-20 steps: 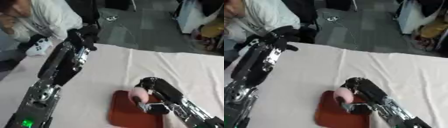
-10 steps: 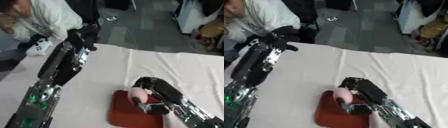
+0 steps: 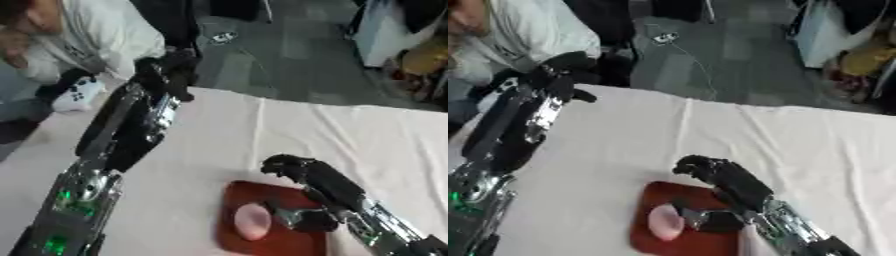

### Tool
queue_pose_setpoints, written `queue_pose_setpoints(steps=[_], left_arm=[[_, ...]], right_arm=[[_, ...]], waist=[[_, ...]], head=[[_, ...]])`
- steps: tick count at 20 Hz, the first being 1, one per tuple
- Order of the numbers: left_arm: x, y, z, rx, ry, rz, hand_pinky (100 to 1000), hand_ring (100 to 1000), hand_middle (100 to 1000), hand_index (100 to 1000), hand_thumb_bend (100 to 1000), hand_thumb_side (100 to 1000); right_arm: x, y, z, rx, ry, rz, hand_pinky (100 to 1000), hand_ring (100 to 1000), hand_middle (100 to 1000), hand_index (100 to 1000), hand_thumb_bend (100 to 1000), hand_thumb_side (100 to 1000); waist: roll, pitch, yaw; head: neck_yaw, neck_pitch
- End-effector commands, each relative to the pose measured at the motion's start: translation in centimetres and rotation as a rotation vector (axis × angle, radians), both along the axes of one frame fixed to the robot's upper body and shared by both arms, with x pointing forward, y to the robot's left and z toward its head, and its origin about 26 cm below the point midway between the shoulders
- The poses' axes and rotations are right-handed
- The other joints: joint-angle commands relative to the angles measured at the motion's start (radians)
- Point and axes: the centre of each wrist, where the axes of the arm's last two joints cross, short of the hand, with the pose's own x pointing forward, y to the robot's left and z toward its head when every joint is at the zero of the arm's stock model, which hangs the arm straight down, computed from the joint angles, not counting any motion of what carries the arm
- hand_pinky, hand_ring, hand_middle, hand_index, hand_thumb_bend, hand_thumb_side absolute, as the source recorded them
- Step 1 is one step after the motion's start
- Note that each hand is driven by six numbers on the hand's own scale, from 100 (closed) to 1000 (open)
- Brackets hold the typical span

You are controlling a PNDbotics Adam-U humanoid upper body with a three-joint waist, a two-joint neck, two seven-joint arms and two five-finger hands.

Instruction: Pick up objects on the table and place them in the box.

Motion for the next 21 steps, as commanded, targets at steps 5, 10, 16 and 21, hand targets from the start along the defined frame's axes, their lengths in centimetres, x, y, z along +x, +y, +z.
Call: queue_pose_setpoints(steps=[5,10,16,21], left_arm=[[-0.2,-0.2,0.9,0.005,-0.032,-0.014,691,765,839,919,100,752],[-0.2,-0.2,0.9,0.005,-0.033,-0.014,691,766,839,919,100,751],[-0.2,-0.2,0.9,0.005,-0.035,-0.011,691,766,839,919,100,751],[-0.2,0.0,0.8,0.007,-0.031,-0.002,692,767,839,919,100,750]], right_arm=[[0.0,0.0,0.6,-0.001,-0.013,0.001,561,722,856,900,266,905],[-0.1,0.1,0.6,0.010,-0.013,0.002,581,728,860,903,263,909],[-0.8,-0.4,2.5,0.177,-0.047,-0.030,525,672,822,878,255,861],[-3.0,-1.6,8.1,0.431,-0.134,-0.056,437,601,752,816,174,820]], waist=[[0.002,-0.012,0.001],[0.003,-0.011,0.001],[0.002,-0.012,-0.001],[0.000,-0.019,-0.010]], head=[[0.001,-0.009],[0.001,-0.010],[0.007,-0.019],[0.010,-0.028]])
